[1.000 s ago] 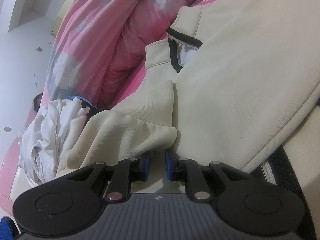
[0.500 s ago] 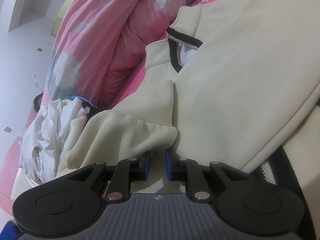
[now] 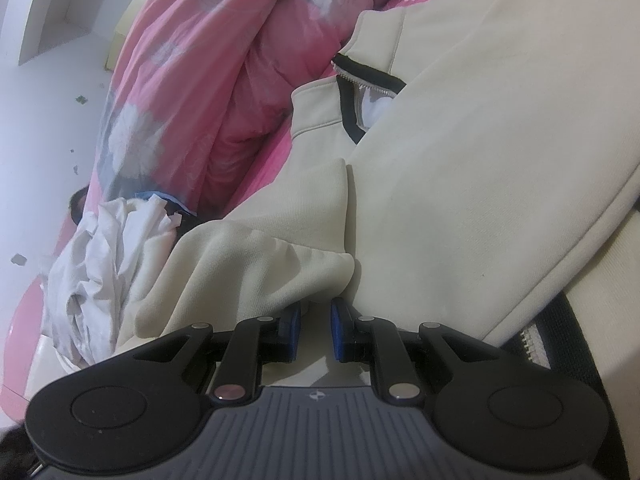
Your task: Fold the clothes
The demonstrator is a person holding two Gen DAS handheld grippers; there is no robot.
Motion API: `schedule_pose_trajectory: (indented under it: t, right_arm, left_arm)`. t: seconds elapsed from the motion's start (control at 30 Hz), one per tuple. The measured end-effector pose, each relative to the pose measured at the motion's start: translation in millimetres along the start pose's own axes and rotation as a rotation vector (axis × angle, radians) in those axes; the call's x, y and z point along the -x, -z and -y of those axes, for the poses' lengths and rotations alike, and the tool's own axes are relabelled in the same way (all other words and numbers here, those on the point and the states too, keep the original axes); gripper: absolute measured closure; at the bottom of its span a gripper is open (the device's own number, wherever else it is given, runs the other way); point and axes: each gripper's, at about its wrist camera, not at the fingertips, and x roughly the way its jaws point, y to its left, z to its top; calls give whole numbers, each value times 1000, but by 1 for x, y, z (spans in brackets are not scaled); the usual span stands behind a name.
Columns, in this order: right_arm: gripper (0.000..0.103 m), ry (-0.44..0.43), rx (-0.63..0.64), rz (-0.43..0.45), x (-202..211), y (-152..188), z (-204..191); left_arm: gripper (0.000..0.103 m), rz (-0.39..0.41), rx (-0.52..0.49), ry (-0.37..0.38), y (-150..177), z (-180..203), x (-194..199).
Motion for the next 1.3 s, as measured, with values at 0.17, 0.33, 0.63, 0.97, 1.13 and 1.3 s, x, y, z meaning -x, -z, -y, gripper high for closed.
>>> schedule_pose_trajectory:
  t: [0.17,0.33,0.63,0.97,1.13,1.3]
  right_arm:
    - [84,-28,53,105,36,2,-9]
    - [74,-163,33,143,55,0,-9]
    - [59,-84,53,66,26,-18,-26]
    - [81,130,327,-98,7,12,-45]
    - [80,150,351,-98,28,20,-43]
    - [58,125,268,-22,45,-8,-52]
  left_arm:
    - [0,65,162,-6,21,-15,-32]
    - [0,39,239,133,39,-12,-59]
    - [0,-35,113,319,50,-3,-70]
    - [0,-75,313,471,51,-32,-72]
    - [0,-162,257,466,55,-12,-87]
    - [0,-217,141,434,61,11,-92]
